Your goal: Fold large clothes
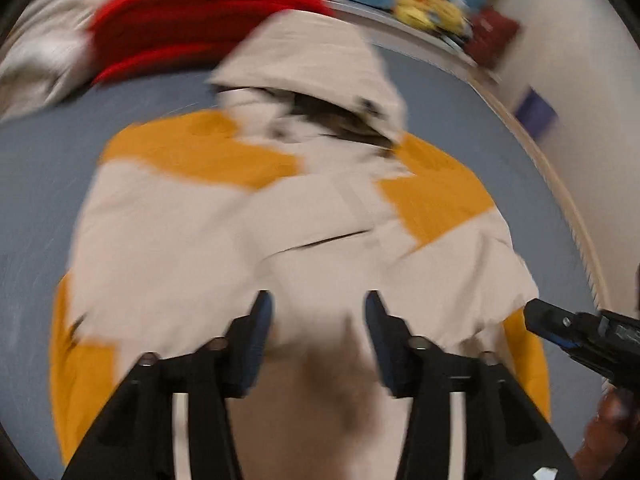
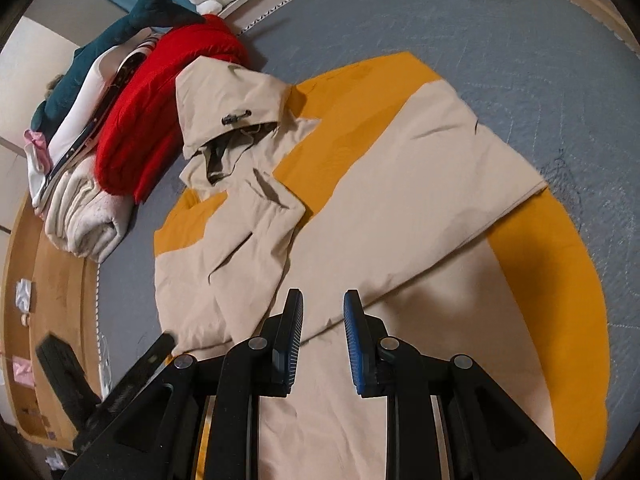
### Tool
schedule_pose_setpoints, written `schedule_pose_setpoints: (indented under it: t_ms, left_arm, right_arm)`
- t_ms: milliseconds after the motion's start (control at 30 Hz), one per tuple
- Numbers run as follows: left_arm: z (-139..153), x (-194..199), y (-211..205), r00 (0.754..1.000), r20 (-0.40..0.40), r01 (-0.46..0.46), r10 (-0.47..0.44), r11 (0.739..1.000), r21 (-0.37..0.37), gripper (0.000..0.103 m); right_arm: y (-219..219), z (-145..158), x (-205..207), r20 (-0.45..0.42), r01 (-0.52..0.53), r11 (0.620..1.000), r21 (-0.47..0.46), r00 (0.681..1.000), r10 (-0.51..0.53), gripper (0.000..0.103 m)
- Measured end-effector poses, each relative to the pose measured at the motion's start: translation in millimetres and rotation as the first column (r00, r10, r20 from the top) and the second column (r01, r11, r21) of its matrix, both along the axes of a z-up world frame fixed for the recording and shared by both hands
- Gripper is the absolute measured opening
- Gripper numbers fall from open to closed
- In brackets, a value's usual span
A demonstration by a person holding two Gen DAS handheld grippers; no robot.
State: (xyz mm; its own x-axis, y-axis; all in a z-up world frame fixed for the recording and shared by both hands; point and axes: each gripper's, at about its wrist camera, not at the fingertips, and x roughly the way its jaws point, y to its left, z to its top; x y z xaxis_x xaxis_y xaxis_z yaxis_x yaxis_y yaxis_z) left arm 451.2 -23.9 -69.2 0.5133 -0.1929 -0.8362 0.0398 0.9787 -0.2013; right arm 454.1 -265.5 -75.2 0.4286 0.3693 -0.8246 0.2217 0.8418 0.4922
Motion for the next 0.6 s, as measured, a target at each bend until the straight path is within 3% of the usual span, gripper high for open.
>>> schedule_pose_setpoints:
  t_ms: [167, 267, 333, 367, 500, 600]
  left_arm:
    - [-55.2, 55.7, -66.0, 0.992, -0.109, 0.078, -0.064, 0.988, 0.134, 0.055]
    - [-74.6, 63.0, -75.5, 0.988, -0.133, 0.109, -0.08, 0.968, 0.226, 0.056]
    - [-65.7, 59.5, -67.5, 0.992, -0.09, 0.111, -0.091, 0.962, 0.249, 0.019]
    - [-60.5, 57.8, -60.0, 0.993, -0.083, 0.099, -0.081, 0.962, 0.252, 0.009]
    - [-13.5, 18.5, 20.4, 0.998, 0.022, -0.069, 0.067, 0.988, 0.141, 0.008]
    - [5.0, -27.1, 99.8, 0.974, 0.017, -0.227, 0.228, 0.972, -0.06, 0.009]
  right_arm:
    - [-13.5, -8.2, 3.1, -0.034, 0.035, 0.999, -0.001, 0.999, -0.035, 0.022]
    - [-19.3, -11.6, 6.1, -0.052, 0.052, 0.998, 0.022, 0.997, -0.05, 0.022]
    - [-20.2, -10.0, 8.1, -0.047, 0.049, 0.998, 0.026, 0.998, -0.048, 0.022]
    - [-20.4, -8.2, 9.2, -0.041, 0.044, 0.999, 0.027, 0.998, -0.043, 0.022]
    - [-19.6, -7.5, 10.5, -0.042, 0.035, 0.999, 0.034, 0.999, -0.033, 0.022]
    - [-18.3, -10.6, 8.4, -0.063, 0.042, 0.998, 0.047, 0.997, -0.039, 0.022]
